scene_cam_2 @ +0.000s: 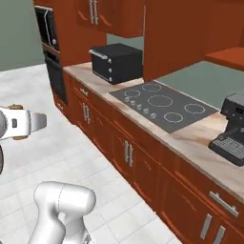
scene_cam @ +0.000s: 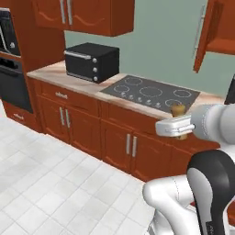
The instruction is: Retrieve the shaker from the cabinet and place it next the steak on a plate on the dining table.
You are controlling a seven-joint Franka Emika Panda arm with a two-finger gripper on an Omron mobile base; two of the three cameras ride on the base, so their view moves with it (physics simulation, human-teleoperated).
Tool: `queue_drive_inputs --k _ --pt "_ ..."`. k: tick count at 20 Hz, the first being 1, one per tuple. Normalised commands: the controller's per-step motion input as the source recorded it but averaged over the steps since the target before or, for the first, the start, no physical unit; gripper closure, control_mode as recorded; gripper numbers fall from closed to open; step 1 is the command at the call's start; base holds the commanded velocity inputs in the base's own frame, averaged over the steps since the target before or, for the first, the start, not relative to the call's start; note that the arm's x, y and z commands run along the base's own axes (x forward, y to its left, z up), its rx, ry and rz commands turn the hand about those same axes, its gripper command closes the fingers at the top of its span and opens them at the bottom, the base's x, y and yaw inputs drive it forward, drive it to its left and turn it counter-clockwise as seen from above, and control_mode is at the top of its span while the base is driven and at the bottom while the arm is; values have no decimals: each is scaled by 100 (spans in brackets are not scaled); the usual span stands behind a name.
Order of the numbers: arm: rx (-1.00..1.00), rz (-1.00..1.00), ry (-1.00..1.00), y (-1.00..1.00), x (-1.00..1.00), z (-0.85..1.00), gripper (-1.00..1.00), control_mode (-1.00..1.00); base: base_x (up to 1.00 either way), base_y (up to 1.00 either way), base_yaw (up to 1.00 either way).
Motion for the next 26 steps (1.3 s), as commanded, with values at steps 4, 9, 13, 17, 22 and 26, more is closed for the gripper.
queue_drive_inputs --k 4,9,13,17,22,26 --pt "0 0 0 0 0 0 100 100 0 0 100" --pt "0 0 0 0 0 0 100 100 0 0 100" --pt "0 0 0 0 0 0 100 100 0 3 100" --pt "0 0 0 0 0 0 100 100 68 46 72" --pt "0 0 0 0 0 0 100 100 56 83 59" --pt "0 0 0 0 0 0 100 100 14 90 72"
